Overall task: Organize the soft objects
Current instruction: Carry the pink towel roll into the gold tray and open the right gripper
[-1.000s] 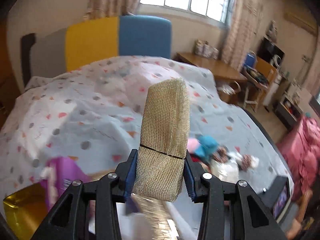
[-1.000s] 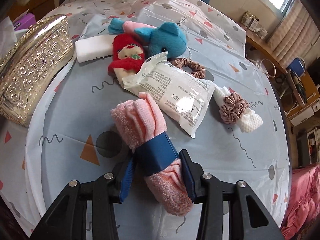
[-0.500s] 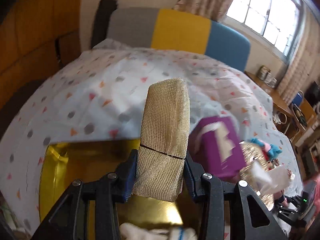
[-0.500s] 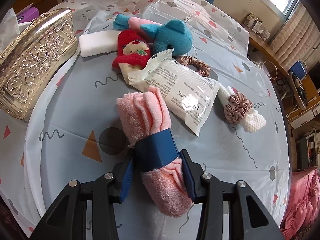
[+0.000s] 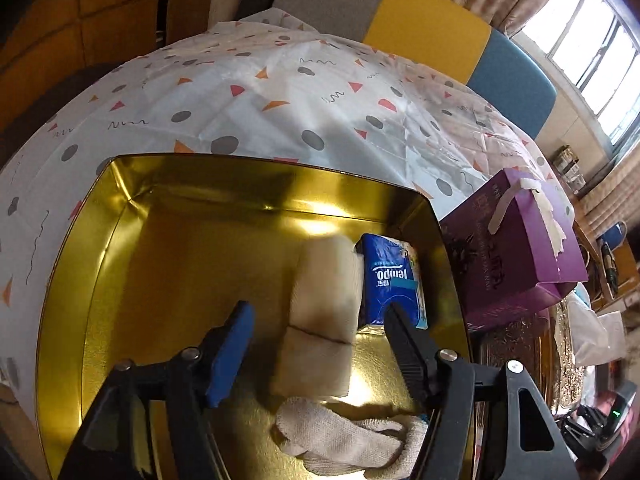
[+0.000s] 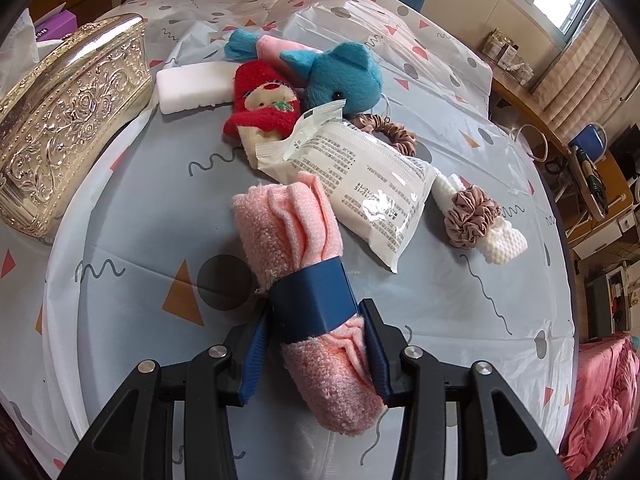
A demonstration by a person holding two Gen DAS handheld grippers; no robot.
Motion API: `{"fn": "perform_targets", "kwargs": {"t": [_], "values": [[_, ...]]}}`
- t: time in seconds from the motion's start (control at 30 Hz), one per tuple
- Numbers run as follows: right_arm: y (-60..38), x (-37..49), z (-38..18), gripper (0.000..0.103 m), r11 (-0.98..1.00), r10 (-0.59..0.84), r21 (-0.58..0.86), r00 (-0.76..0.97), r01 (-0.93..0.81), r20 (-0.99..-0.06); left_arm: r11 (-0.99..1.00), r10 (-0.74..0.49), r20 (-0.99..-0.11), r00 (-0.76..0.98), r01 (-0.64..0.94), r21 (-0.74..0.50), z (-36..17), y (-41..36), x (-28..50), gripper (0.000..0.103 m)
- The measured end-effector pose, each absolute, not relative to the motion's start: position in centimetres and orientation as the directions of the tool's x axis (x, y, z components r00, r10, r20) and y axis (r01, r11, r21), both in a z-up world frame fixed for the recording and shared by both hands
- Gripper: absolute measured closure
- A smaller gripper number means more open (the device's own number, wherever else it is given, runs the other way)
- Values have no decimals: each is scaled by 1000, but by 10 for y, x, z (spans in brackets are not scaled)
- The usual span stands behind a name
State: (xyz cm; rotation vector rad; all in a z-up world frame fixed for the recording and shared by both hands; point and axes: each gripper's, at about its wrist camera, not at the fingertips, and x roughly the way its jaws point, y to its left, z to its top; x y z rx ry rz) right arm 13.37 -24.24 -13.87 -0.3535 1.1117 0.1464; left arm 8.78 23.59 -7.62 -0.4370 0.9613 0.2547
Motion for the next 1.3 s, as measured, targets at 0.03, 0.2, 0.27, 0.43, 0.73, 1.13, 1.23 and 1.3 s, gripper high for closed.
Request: {"fn": "perform_targets", "kwargs": {"t": [0.03,0.2,0.27,0.43,0.73,1.13,1.23,1.3], "values": [[-242,133,-139,59,935,-61,-206,441,-290,-895,889,22,-833,554,-392,-238,-76,234,86,35],[-243,133,-138,59,934,-62,-208,444,-289,-894,901,56,-823,565,-383,-201,-73,229,67,35],[-243,133,-138,59,934,-64,-210,445,-288,-893,903,70,-819,570,-385,-191,-71,228,57,35],[-240,131,-138,60,935,-75,-219,446,-280,-892,913,111,-802,587,-379,-150,-64,224,32,35],[-228,118,-130,64,948,-37,-158,398,-278,-917,933,155,-749,645,-344,-103,-41,215,2,33],[-204,89,-64,66,967,180,66,479,-244,-859,946,146,-718,681,-307,-99,-31,209,-12,31],[-183,85,-30,66,952,239,87,536,-293,-810,943,146,-718,680,-315,-106,-32,212,-14,31],[-161,81,-6,66,930,298,104,560,-352,-773,937,155,-714,683,-331,-113,-31,217,-16,31]]}}
